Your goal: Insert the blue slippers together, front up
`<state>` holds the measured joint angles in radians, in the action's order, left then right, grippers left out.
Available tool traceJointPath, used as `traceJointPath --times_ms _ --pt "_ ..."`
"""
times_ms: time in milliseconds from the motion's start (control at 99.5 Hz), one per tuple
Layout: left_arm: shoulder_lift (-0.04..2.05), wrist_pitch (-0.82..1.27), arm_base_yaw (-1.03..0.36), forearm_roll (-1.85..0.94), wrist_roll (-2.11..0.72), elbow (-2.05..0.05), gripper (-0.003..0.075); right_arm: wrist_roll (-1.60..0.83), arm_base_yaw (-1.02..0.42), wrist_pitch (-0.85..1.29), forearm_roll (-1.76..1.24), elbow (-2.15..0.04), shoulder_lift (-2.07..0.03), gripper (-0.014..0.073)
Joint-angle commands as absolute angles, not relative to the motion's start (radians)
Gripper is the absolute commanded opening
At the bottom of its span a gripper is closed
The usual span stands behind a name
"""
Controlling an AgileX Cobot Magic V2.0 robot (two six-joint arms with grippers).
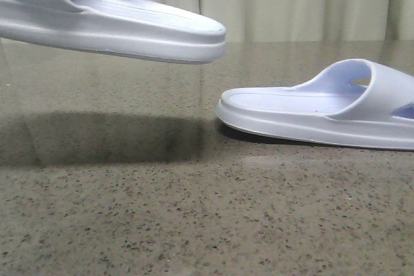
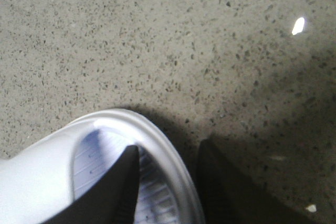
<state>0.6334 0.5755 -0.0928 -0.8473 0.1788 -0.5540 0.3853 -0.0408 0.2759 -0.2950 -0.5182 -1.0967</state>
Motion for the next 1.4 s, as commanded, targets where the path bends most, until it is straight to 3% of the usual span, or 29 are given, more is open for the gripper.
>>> traceJointPath --times_ms 0,111,251,522,864,1386 --pt "0.633 0.528 -0.094 -0.883 0.178 -0.591 0.0016 0.384 -0.036 0.265 -0.301 -0.539 -1.095 0.0142" --pt "0.633 0.528 -0.094 -0.883 0.178 -0.591 0.0016 0.375 -0.036 0.244 -0.301 -0.539 -1.095 0.0066" --pt "0.633 0.528 -0.094 -0.883 0.178 -0.591 0.0016 0.375 -0.036 0.211 -0.301 -0.539 -1.095 -0.0107" --pt "0.633 0.528 -0.094 -0.883 0.178 -0.591 0.0016 0.375 -0.036 0.100 -0.316 -0.539 -1.051 -0.0107" --pt "0.633 0.528 -0.094 -0.895 0.178 -0.591 0.0016 0.375 -0.036 -0.028 -0.317 -0.545 -0.825 -0.0107" --pt "0.633 0.528 -0.094 -0.961 0.178 -0.591 0.0016 0.375 -0.036 0.286 -0.420 -0.669 -0.570 -0.0107"
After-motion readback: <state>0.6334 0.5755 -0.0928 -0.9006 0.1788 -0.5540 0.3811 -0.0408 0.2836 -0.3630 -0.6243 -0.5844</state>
